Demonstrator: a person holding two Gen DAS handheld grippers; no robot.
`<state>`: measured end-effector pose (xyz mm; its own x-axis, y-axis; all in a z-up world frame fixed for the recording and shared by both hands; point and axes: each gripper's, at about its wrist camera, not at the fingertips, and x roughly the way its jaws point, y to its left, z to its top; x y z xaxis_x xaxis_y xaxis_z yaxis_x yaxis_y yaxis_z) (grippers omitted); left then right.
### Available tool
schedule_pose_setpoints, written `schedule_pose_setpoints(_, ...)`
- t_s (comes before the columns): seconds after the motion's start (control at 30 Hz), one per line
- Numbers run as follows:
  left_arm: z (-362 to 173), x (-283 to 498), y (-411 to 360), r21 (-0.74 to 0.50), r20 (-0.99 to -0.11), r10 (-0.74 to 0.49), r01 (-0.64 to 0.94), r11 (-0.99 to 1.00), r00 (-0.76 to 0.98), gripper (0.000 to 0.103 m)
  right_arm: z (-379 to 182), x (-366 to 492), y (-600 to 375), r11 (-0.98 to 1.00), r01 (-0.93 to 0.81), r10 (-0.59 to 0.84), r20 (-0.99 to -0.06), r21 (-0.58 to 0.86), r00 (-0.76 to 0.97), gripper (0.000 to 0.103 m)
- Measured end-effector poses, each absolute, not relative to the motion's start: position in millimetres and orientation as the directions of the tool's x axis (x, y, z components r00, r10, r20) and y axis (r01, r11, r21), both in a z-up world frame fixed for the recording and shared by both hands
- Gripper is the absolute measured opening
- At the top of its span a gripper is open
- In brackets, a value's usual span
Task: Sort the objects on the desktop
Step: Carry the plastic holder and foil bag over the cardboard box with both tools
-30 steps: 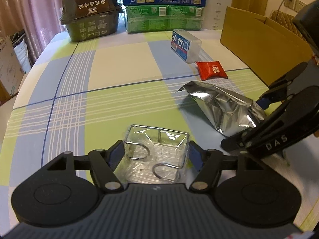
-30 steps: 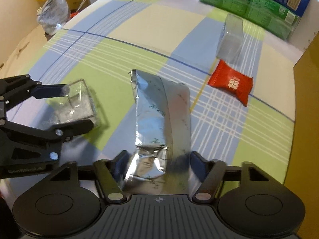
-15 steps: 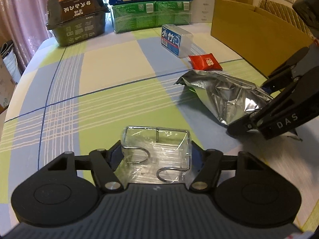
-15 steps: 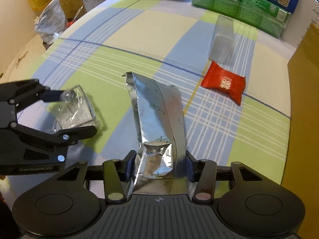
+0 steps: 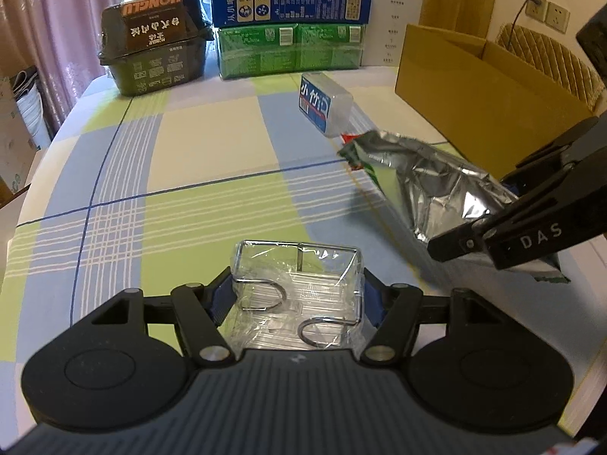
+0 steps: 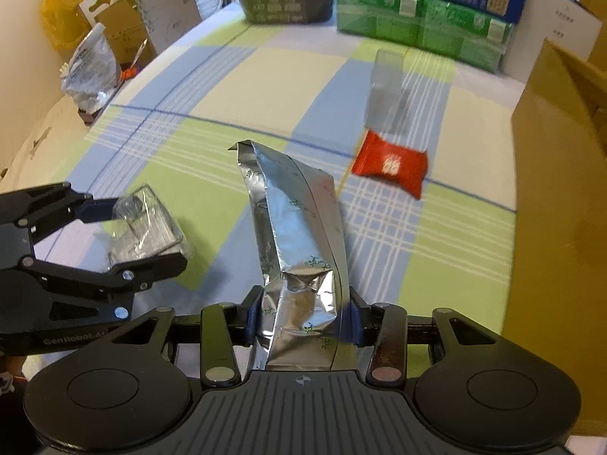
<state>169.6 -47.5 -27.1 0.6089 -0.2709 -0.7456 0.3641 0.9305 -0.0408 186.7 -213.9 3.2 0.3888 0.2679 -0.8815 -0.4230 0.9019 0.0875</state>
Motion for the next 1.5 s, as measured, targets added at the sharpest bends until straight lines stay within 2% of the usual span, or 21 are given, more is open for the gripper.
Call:
schedule_pose_setpoints(0.43, 21.6, 147.9, -72.2, -0.060, -0.731, -0.243, 0.295, 0.954, 0.638, 0.062, 61.0, 161.5, -231.2, 0.909, -0.412, 0.273, -0.833, 0.060, 0.481, 0.041)
schedule_pose_setpoints(0.73, 51.0, 138.7, -93.3, -0.053, -0.713, -0.249, 0.303, 0.951, 0.655, 0.062, 96.1, 146.7, -254.7, 0.916, -0.397, 0.282, -0.796, 0.057, 0.536, 0.041)
schedule_pose_setpoints(1.5, 111.2, 142.1, -200.3, -0.015, -0.659, -0.342, 0.442, 0.897, 0.670, 0.062, 160.3, 132.2, -360.4, 0.964, -0.266, 0.206, -0.716, 0.029, 0.667, 0.041)
